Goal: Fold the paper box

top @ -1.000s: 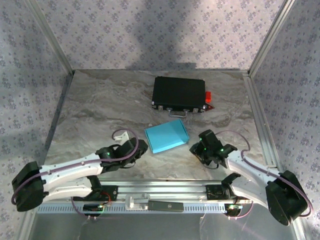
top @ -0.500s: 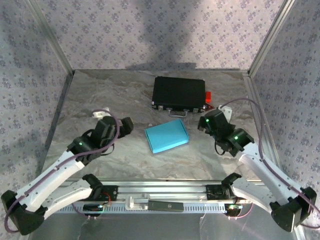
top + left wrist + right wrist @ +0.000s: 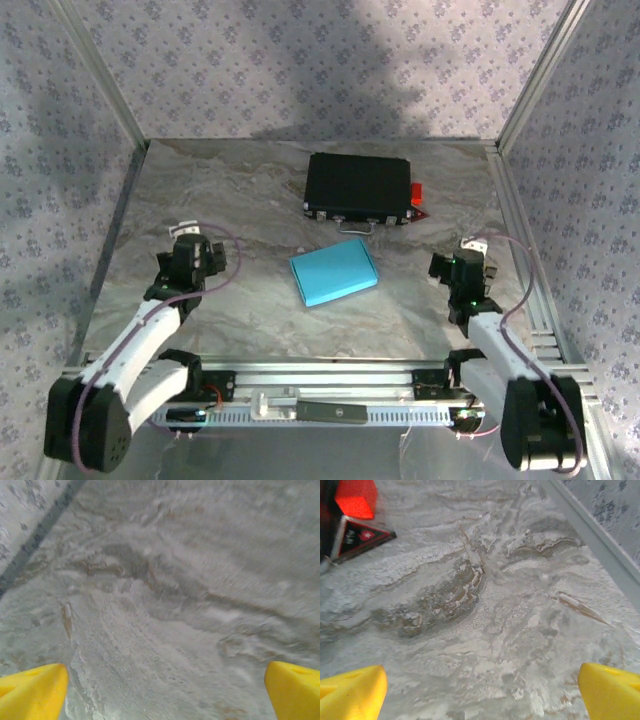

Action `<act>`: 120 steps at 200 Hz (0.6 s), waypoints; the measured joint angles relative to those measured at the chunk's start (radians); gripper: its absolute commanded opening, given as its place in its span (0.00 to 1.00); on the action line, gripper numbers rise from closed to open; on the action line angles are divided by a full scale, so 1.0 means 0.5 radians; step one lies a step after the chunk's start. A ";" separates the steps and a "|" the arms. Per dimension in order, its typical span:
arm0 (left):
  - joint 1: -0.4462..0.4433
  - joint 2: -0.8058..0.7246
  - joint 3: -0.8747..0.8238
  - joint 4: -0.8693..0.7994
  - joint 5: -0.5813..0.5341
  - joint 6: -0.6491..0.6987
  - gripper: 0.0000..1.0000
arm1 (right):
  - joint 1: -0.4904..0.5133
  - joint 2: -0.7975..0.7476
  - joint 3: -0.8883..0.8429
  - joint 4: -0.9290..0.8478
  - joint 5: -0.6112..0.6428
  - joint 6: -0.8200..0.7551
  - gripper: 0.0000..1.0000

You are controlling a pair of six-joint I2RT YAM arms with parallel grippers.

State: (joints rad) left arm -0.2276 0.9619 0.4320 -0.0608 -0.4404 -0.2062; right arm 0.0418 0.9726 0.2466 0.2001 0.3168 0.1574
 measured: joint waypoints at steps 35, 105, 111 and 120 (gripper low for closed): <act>0.134 0.535 -0.217 0.738 0.211 0.246 1.00 | -0.037 0.464 -0.011 0.692 -0.169 -0.170 0.99; 0.430 1.148 -0.224 1.799 0.530 0.403 1.00 | -0.095 1.075 0.095 1.329 -0.391 -0.317 0.99; 0.449 1.153 -0.205 1.788 0.540 0.391 1.00 | -0.082 1.077 0.135 1.320 -0.385 -0.319 0.99; 0.468 1.157 -0.162 1.765 0.555 0.375 1.00 | -0.072 1.080 0.192 1.313 -0.381 -0.330 0.99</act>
State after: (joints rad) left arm 0.0063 1.5402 0.3511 0.8215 -0.1627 -0.0185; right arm 0.0055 1.5124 0.3428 0.8566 0.1261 -0.0078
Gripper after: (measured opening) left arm 0.996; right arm 0.990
